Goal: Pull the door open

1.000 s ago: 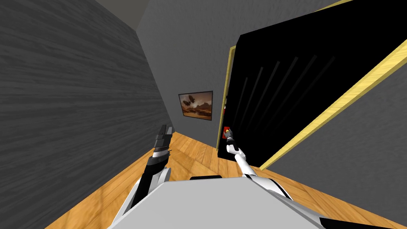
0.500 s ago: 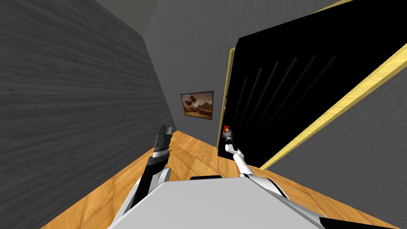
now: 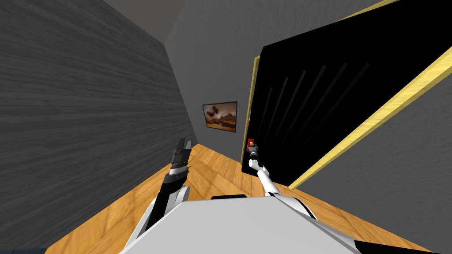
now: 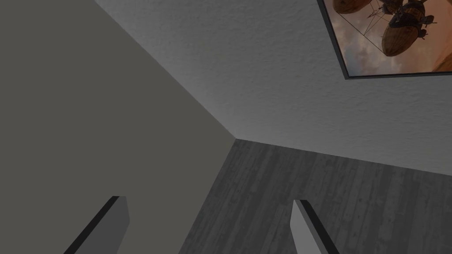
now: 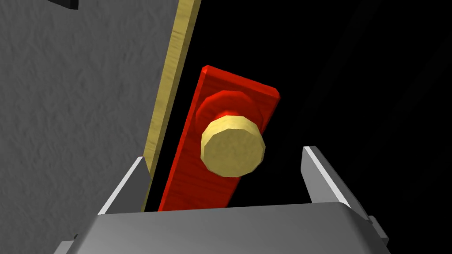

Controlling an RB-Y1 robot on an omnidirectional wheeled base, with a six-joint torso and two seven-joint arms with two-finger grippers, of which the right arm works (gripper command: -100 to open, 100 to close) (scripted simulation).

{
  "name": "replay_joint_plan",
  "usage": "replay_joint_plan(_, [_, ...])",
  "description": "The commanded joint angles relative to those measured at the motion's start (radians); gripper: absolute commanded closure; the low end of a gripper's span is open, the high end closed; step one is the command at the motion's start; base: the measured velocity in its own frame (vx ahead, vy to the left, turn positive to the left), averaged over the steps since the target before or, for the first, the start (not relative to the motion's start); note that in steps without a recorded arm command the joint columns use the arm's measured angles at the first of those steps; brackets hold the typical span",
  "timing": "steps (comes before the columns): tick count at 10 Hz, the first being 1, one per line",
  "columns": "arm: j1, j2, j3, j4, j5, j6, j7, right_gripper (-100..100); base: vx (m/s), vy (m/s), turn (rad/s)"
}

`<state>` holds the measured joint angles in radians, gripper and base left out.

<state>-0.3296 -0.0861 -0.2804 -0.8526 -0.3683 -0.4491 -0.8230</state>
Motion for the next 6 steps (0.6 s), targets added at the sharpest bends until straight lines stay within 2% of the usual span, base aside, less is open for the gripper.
replay_joint_plan(1, [-0.003, 0.014, -0.006, -0.003, -0.034, 0.0, -0.05, -100, -0.074, -0.033, 0.1])
replay_joint_plan(6, [-0.011, 0.051, -0.02, -0.012, -0.12, 0.001, -0.181, -100, -0.106, -0.032, 0.067])
